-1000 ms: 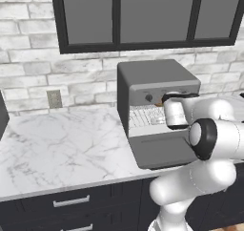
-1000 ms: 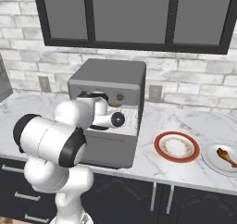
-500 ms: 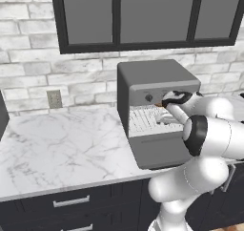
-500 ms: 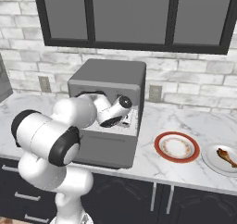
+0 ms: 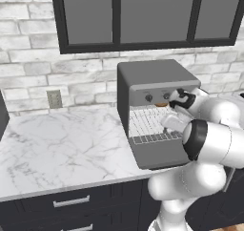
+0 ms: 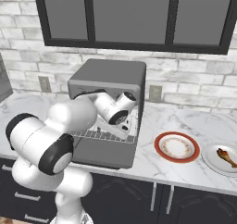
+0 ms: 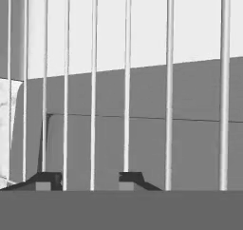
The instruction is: Open the toaster oven door. Place the bread on the top rack in the toaster oven and place the chicken drumstick on the bottom rack.
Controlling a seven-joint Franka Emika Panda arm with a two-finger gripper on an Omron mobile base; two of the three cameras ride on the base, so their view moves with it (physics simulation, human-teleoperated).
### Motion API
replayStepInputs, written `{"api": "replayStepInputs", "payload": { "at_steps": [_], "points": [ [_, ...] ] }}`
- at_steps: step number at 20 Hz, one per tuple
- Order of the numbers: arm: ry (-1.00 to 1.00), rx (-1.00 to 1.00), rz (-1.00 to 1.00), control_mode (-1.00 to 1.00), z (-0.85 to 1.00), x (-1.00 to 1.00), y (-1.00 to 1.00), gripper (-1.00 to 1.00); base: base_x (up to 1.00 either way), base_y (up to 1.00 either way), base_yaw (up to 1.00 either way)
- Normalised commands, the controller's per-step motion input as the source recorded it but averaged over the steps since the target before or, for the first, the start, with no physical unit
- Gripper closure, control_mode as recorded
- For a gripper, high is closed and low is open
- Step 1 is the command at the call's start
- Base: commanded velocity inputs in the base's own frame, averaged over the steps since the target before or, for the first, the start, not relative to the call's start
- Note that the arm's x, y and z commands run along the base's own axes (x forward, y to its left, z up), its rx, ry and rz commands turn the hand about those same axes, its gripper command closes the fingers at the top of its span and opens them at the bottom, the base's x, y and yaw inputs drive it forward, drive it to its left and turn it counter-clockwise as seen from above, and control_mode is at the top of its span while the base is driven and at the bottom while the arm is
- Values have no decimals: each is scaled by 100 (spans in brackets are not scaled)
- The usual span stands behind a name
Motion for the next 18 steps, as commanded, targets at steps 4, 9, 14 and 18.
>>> {"api": "replayStepInputs", "payload": {
  "at_steps": [4,9,14,18],
  "points": [
    [22,-2,5,-100,-12,-100,0,-100,0,0,0],
    [5,-2,7,-100,-2,-100,0,-100,0,0,0],
    [-9,0,1,-100,55,-33,0,-100,0,0,0],
    [-10,0,0,-100,97,0,-19,-100,0,0,0]
  ]
}}
